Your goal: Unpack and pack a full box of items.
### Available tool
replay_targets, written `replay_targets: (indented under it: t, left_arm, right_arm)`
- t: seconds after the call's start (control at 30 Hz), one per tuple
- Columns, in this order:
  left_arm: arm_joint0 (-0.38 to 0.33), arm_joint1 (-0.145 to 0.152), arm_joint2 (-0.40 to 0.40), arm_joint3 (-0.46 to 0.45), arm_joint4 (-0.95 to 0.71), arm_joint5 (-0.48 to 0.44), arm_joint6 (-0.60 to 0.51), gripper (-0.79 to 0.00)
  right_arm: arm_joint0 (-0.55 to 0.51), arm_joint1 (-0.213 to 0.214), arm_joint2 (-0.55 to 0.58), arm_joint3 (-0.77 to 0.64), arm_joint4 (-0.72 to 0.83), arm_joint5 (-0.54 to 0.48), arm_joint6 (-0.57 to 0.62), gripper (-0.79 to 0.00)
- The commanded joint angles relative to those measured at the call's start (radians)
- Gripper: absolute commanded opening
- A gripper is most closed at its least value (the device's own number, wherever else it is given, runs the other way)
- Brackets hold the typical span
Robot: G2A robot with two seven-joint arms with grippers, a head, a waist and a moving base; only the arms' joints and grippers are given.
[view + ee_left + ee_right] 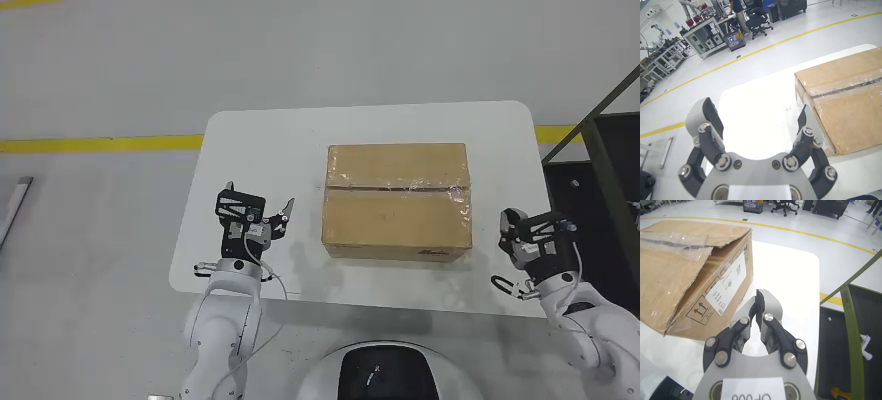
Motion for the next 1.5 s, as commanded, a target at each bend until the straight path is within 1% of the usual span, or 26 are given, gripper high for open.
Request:
replay_targets:
  t: [0.0, 0.2, 0.4, 0.6, 1.0, 1.1, 1.2, 1.27, 1.37, 1.47]
  left_arm:
    - [0.000, 0.000, 0.000, 0.000, 0.000, 0.000, 0.000, 0.000]
    - [0.000, 0.000, 0.000, 0.000, 0.000, 0.000, 0.000, 0.000]
    - [0.000, 0.000, 0.000, 0.000, 0.000, 0.000, 0.000, 0.000]
    - [0.000, 0.000, 0.000, 0.000, 0.000, 0.000, 0.000, 0.000]
    - [0.000, 0.000, 0.000, 0.000, 0.000, 0.000, 0.000, 0.000]
    - [0.000, 0.000, 0.000, 0.000, 0.000, 0.000, 0.000, 0.000]
    - [0.000, 0.000, 0.000, 0.000, 0.000, 0.000, 0.000, 0.000]
    - [0.000, 0.000, 0.000, 0.000, 0.000, 0.000, 0.000, 0.000]
    - [0.000, 0.000, 0.000, 0.000, 0.000, 0.000, 0.000, 0.000]
    - [0.000, 0.000, 0.000, 0.000, 0.000, 0.000, 0.000, 0.000]
  right_arm:
    - [0.007, -0.003, -0.010, 0.016, 0.011, 0.010, -0.004, -0.785]
    - [0.068, -0.013, -0.068, 0.082, 0.021, 0.046, -0.021, -0.785]
    - [0.186, -0.028, -0.145, 0.194, 0.046, 0.068, -0.024, -0.785]
    - [0.273, -0.041, -0.217, 0.255, 0.026, 0.056, -0.034, -0.785]
    - [0.371, -0.061, -0.321, 0.303, 0.005, 0.012, -0.056, -0.785]
    - [0.397, -0.066, -0.339, 0.323, -0.008, 0.022, -0.056, -0.785]
    - [0.417, -0.073, -0.341, 0.343, 0.012, 0.077, -0.030, -0.785]
    - [0.434, -0.076, -0.340, 0.358, 0.016, 0.094, -0.022, -0.785]
    - [0.471, -0.080, -0.343, 0.385, 0.017, 0.089, -0.012, -0.785]
    - [0.509, -0.084, -0.359, 0.415, 0.021, 0.048, -0.011, -0.785]
